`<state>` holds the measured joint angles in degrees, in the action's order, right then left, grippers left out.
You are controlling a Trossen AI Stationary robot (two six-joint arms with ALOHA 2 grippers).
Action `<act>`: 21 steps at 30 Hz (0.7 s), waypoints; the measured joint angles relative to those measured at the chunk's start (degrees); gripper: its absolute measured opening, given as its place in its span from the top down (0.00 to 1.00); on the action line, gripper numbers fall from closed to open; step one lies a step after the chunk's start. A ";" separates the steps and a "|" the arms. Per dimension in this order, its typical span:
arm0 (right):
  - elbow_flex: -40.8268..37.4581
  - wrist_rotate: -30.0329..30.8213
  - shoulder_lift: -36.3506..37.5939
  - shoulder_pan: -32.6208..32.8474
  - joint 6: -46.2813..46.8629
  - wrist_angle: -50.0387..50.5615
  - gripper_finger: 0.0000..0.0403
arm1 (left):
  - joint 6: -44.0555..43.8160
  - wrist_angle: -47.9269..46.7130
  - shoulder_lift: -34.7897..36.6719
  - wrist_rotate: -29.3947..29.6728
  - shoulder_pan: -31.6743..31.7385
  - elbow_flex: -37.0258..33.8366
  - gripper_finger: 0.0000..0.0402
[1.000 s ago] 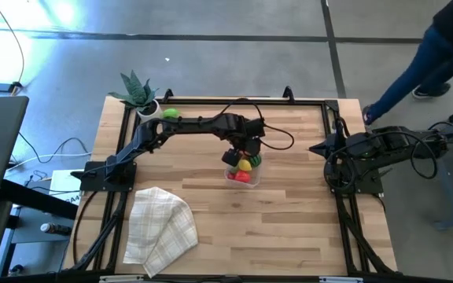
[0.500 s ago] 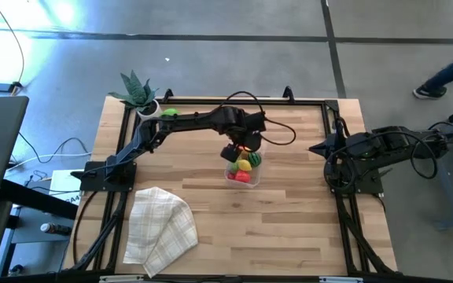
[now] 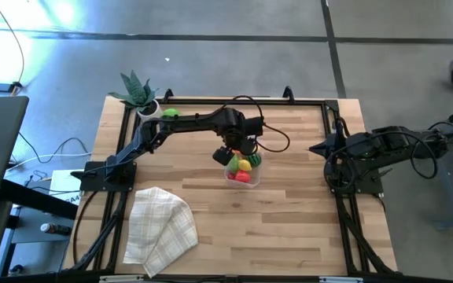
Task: Pick and placing Produce into tupperware
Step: Put the melon into the transparent bin
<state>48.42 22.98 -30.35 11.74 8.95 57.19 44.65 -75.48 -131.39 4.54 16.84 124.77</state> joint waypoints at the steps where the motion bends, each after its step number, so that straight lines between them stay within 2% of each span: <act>1: 0.00 0.00 0.00 0.01 0.00 0.00 0.97 | -0.10 0.00 -0.04 0.02 0.00 -0.02 0.38; 7: 0.00 -0.02 0.00 -0.01 0.00 0.02 0.97 | -0.34 -0.53 0.02 -0.07 0.01 -0.02 0.53; 14: 0.00 0.00 0.00 -0.01 0.00 0.00 0.97 | -2.94 -0.57 0.02 -5.09 0.02 -0.02 0.73; 21: 0.02 -0.01 0.00 0.00 0.00 0.00 0.97 | -7.08 -0.97 0.02 -5.18 0.01 -0.02 0.86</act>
<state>48.45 22.98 -30.35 11.73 8.95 57.19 37.57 -76.45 -131.37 -0.65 16.85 124.75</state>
